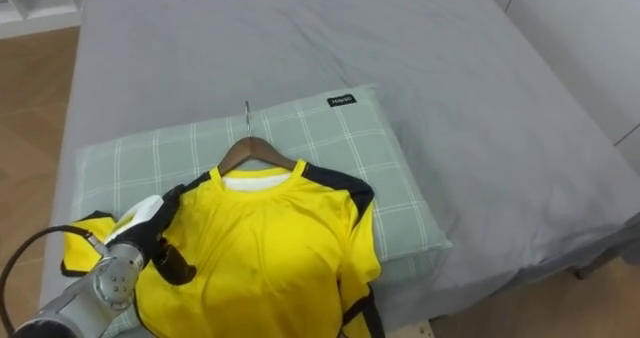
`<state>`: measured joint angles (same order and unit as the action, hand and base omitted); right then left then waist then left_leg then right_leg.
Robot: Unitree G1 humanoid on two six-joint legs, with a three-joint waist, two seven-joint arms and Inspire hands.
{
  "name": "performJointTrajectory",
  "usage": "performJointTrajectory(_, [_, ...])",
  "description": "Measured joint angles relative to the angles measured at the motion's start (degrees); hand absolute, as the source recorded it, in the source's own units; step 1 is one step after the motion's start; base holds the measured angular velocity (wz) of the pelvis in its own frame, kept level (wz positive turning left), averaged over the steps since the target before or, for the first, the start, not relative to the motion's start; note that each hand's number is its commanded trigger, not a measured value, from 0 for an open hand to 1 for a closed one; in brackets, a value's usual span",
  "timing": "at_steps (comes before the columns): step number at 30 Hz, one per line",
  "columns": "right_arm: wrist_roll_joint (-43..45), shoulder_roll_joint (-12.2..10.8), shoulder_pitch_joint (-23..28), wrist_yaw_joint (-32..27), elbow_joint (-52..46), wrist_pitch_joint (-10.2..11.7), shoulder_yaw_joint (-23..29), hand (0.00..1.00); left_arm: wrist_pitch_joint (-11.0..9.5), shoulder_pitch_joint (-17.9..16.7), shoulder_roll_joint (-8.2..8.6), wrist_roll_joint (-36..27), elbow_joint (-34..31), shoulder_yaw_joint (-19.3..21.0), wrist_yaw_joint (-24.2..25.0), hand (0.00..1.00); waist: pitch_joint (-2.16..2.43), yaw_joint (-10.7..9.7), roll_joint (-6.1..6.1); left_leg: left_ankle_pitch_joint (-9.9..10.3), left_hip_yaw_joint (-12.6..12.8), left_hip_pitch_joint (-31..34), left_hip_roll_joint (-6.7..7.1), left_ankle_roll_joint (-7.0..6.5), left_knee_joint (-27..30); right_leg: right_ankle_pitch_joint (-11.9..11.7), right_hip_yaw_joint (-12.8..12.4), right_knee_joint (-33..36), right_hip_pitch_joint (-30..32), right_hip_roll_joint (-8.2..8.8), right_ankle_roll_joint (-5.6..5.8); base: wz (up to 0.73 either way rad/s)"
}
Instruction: Hang clothes
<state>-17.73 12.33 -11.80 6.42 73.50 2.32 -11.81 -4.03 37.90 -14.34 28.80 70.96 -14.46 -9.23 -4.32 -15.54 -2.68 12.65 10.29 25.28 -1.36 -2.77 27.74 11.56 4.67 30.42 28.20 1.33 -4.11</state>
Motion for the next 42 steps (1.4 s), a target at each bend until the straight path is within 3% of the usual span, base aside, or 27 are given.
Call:
performJointTrajectory(5, [0.20, -0.01, 0.02, -0.01, -0.07, 0.01, 0.00, 0.00, 0.00, 0.00, 0.22, 0.00, 0.64, 0.03, 0.00, 0.00, 0.12, -0.60, 0.21, -0.05, 0.27, -0.14, 0.10, -0.05, 0.00, 0.20, -0.04, 0.55, 0.16, 0.24, -0.09, 0.00])
performJointTrajectory(12, [0.07, -0.19, 0.94, -0.02, -0.17, 0.00, -0.02, 0.00, -0.20, -0.04, -0.12, 0.00, 1.60, 0.90, -0.04, 0.00, 0.70, -1.26, 1.48, -0.02, 0.81, 0.24, -0.06, -0.07, 1.09, 0.19, -0.31, 0.59, 0.49, 0.13, -0.07, -0.01])
performJointTrajectory(20, [-0.06, -0.34, 1.18, -0.56, -0.55, 0.02, -0.57, 0.00, -0.74, -0.02, -0.52, -1.13, 2.67, 0.84, -0.36, 0.00, 0.61, -1.24, 1.83, 0.43, 0.82, 0.85, -0.60, -0.45, 2.08, -0.01, -0.48, 0.38, 0.52, -0.44, 0.12, 0.00])
performJointTrajectory(26, [-1.13, -0.44, 2.02, -2.44, -0.70, 0.12, -0.57, 0.00, -1.18, 0.02, -1.87, -1.18, 3.16, 0.88, -3.01, 0.00, 0.54, -1.22, 1.78, 1.11, 0.84, 1.90, -1.40, -0.34, 3.18, -0.19, -0.10, 0.71, 1.15, -0.80, -0.12, 0.00])
performJointTrajectory(30, [-1.29, -0.59, 2.78, -3.99, -2.47, 0.09, -2.16, 0.00, -1.26, 1.46, -3.62, -1.14, 3.18, 1.56, -8.80, 0.00, 0.41, -1.02, 1.61, 1.42, 0.78, 4.33, -1.63, -0.26, 4.60, -0.14, -0.07, 1.98, 3.62, -0.87, -0.36, 0.00])
performJointTrajectory(34, [-1.60, -1.01, 3.15, -4.41, -2.32, 0.09, -2.77, 0.00, -1.36, 2.22, -4.24, -1.01, 3.16, 5.42, -15.67, 0.00, 0.16, -0.23, 1.65, 1.76, 0.89, 4.53, -1.91, -0.03, 4.84, 0.09, -0.26, 2.20, 3.97, -1.16, -0.62, -0.04])
performJointTrajectory(42, [-1.59, -1.30, 3.58, -4.61, -2.42, 0.09, -3.16, 0.00, -2.45, 2.67, -5.83, -0.63, 3.11, 8.27, -25.25, 0.00, -0.08, 0.57, 1.95, 1.78, 0.51, 5.41, -1.91, 0.12, 4.98, 0.51, 0.09, 2.23, 4.65, -1.16, -0.92, 0.03])
